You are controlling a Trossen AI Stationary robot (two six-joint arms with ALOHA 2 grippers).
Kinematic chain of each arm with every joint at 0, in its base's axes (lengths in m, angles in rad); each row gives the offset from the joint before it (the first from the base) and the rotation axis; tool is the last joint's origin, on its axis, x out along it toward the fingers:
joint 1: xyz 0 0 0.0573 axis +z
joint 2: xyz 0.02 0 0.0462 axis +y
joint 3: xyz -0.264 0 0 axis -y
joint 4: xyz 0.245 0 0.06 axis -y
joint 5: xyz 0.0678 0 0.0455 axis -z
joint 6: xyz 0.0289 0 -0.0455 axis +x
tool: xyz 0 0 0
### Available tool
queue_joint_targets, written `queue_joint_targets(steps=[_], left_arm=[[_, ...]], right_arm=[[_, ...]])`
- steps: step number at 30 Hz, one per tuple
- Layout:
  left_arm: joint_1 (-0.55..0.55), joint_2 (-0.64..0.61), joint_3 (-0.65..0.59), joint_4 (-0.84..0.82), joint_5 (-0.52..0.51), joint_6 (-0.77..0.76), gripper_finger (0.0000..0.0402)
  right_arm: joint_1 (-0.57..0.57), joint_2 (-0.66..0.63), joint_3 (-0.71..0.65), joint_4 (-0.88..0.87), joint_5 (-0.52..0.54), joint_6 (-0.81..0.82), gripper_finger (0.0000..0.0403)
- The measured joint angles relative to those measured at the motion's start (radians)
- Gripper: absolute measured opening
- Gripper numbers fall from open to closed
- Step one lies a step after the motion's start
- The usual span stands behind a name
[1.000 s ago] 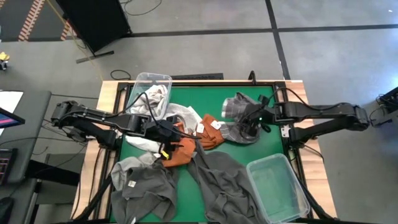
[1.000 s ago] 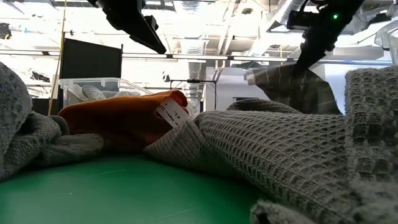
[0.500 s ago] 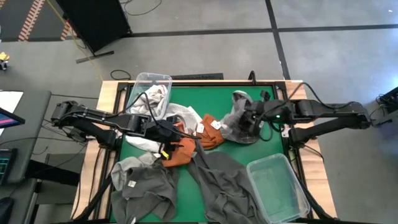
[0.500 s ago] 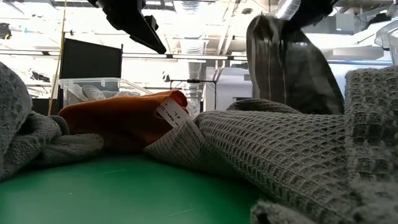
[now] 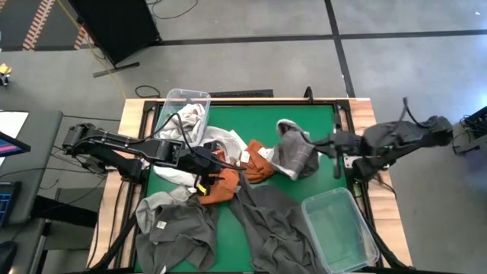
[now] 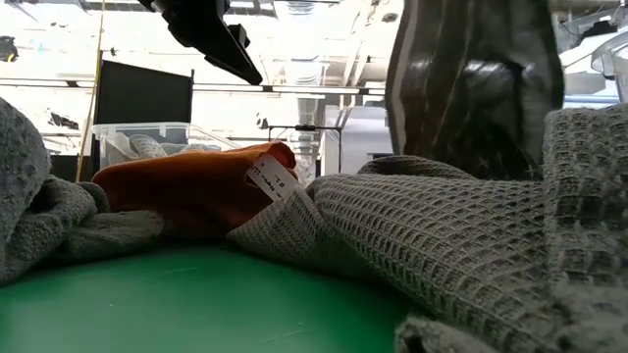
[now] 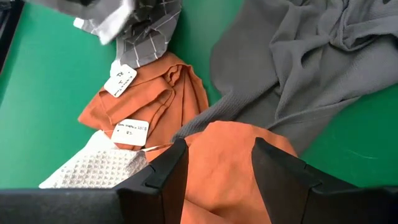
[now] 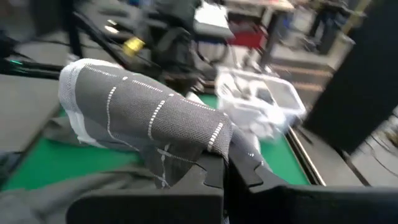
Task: Sort towels by color in basket
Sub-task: Put the gray patterned towel into the bottom transparent bin
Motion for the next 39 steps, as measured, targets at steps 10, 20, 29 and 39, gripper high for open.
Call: queue_joint_targets(steps=[10,20,29,39], left_arm=[[0.000,0.000,0.000,0.000,0.000,0.000,0.0167],[0.000,0.000,0.000,0.000,0.000,0.000,0.0167],[0.000,0.000,0.000,0.000,0.000,0.000,0.0167],[0.000,0.000,0.000,0.000,0.000,0.000,0.0167]], right_arm=[[0.171,-0.032,0.009,0.043,-0.002,0.045,0.0017],[-0.076,0.126,0.007,-0.337,0.051,0.247,0.0017],[-0.325,0.318,0.007,-0.369,-0.152,0.184,0.0027],[-0.459,0.546,0.007,-0.369,-0.311,0.129,0.0031]])
